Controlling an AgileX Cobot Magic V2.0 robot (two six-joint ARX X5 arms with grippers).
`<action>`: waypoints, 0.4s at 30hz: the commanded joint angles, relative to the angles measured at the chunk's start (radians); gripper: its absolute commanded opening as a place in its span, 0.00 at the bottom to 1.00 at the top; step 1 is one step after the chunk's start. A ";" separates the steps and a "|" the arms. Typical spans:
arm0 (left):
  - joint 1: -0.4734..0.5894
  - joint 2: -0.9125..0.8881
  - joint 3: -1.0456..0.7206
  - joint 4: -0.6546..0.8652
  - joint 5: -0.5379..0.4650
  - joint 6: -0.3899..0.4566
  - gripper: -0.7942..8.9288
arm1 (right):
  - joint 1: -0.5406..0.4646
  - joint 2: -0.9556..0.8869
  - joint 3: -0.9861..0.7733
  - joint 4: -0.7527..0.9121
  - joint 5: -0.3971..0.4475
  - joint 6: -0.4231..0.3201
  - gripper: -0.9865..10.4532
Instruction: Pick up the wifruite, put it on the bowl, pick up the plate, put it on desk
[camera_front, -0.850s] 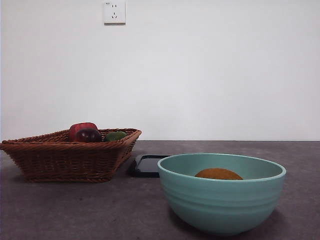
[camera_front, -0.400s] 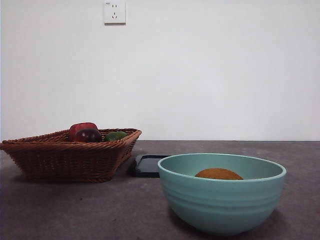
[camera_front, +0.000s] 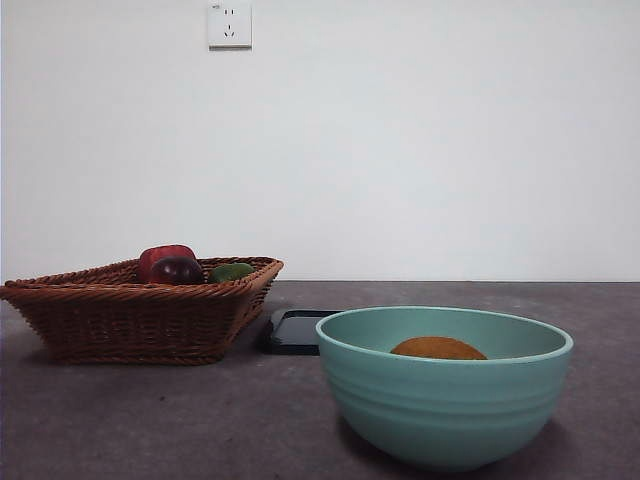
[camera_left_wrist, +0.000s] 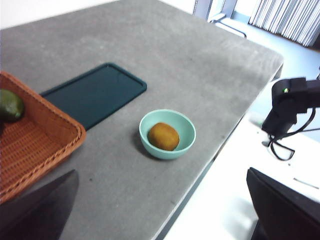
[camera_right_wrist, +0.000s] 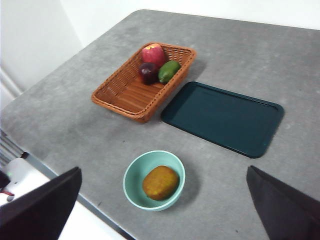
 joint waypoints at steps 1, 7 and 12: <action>-0.011 0.000 0.006 0.030 0.001 -0.006 0.73 | 0.003 0.006 0.021 0.006 0.015 0.024 0.65; -0.011 0.000 0.006 0.042 0.000 -0.005 0.73 | 0.003 0.017 0.021 -0.004 0.034 0.057 0.65; -0.011 0.000 0.006 0.042 0.000 -0.001 0.73 | 0.003 0.080 0.021 -0.008 0.033 0.064 0.65</action>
